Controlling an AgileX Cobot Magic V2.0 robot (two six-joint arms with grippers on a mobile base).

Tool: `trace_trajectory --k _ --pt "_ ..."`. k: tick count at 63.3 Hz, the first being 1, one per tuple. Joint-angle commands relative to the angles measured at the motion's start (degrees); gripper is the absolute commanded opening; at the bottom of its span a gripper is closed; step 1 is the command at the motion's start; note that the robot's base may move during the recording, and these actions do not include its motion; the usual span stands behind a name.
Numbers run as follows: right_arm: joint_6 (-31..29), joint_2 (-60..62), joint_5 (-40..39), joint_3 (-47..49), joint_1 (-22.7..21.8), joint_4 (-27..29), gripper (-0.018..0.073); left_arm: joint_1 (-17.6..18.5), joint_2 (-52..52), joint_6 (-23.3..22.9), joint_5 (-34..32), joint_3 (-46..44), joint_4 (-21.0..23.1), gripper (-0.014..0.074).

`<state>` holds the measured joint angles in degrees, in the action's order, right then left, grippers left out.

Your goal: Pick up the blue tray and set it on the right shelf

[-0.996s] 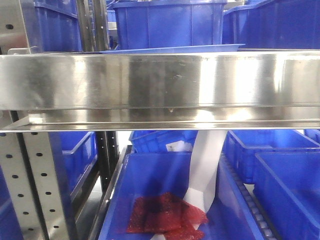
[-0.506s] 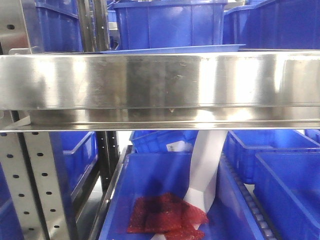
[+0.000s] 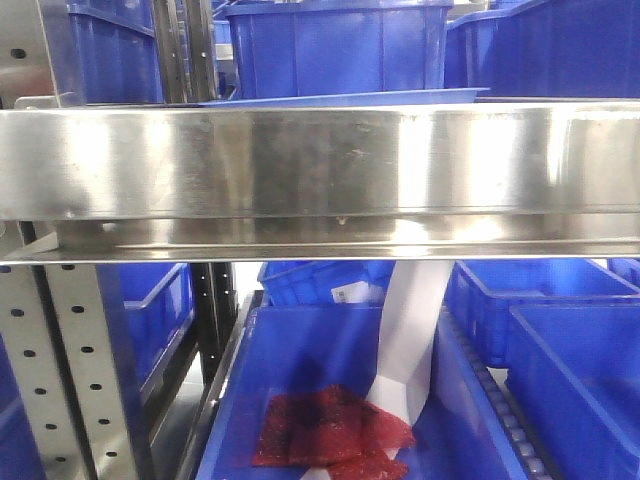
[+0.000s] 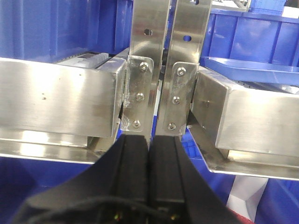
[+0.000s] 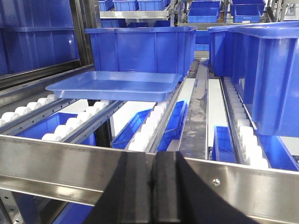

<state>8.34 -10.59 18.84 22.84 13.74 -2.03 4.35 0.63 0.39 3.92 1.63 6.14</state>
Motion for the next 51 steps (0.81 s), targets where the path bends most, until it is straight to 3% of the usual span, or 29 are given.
trace_trajectory --k 1,29,36,51 --pt "-0.5 -0.7 -5.5 1.5 0.1 -0.8 0.0055 0.0 0.9 0.1 -5.6 1.7 0.4 -0.0048" --pt "-0.5 -0.7 -6.4 1.5 0.0 -2.3 0.0055 0.0 0.9 0.1 -5.6 1.7 0.4 -0.0048" --pt "-0.6 -0.7 -6.7 1.5 -0.3 0.8 0.0055 0.0 0.9 0.1 -5.6 1.7 0.4 -0.0047" --pt "-8.3 1.0 -7.4 -2.8 -10.7 2.7 0.0055 0.0 0.9 0.1 -5.6 1.7 0.4 -0.0048"
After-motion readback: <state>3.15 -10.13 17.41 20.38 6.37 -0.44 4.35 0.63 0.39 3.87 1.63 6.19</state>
